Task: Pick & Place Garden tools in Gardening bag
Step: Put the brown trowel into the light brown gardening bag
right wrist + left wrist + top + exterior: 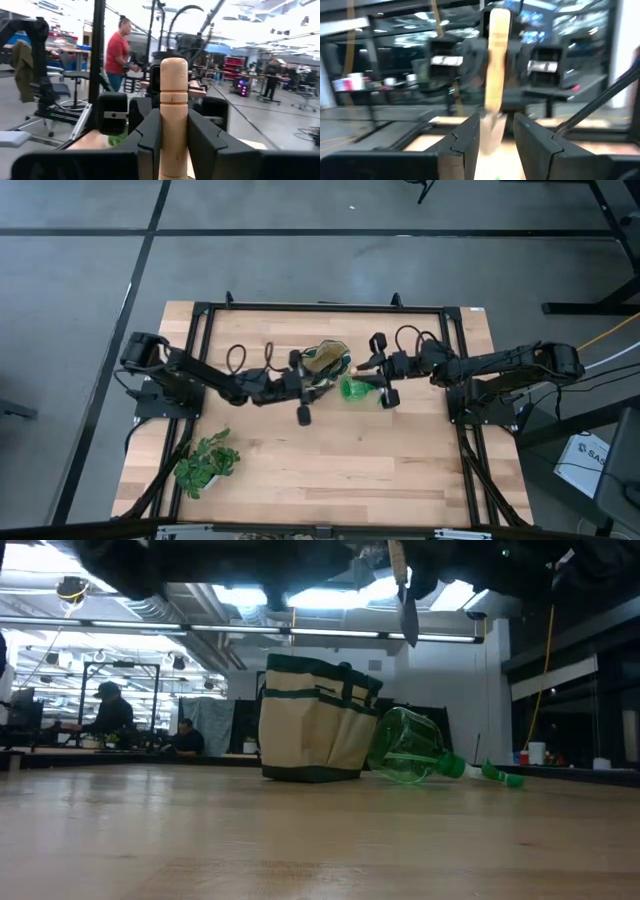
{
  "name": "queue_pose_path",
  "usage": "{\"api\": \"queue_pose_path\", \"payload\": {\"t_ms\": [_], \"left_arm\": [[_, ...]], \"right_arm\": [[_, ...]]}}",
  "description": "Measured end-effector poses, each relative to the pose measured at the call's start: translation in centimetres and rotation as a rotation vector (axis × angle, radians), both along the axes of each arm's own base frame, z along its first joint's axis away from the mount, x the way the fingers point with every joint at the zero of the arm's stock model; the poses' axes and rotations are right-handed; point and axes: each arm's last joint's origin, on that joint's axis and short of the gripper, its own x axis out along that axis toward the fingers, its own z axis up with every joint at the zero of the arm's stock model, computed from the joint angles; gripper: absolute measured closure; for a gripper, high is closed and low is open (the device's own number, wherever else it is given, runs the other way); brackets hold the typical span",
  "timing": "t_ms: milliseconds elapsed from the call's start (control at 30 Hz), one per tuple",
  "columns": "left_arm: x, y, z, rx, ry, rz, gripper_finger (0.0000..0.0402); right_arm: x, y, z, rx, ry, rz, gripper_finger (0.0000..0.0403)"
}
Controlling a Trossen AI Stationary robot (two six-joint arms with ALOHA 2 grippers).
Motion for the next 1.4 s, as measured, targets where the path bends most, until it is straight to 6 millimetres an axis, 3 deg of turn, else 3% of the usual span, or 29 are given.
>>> {"api": "queue_pose_path", "payload": {"t_ms": [167,500,733,933,1200,1400], "left_arm": [[2.1,0.1,0.7,-0.032,-0.038,-0.143,0.0262],[4.5,0.3,0.4,-0.027,-0.037,-0.158,0.0216],[6.5,0.0,-0.3,0.000,-0.032,-0.212,0.0211],[6.7,-0.1,0.0,-0.005,-0.043,-0.223,0.0238],[6.8,-0.1,-0.2,0.004,-0.024,-0.220,0.0337],[6.6,-0.1,-0.1,0.009,0.030,-0.219,0.0338]], "right_arm": [[0.2,1.1,0.0,0.001,0.003,0.041,0.0333],[0.2,2.3,0.0,0.001,-0.005,0.088,0.0333],[0.4,2.6,-0.3,0.001,0.010,0.099,0.0333],[0.5,2.6,-0.6,0.006,0.025,0.101,0.0333],[0.5,2.7,-0.8,0.054,0.066,0.112,0.0333],[0.6,2.7,-1.1,0.075,0.092,0.113,0.0293]]}}
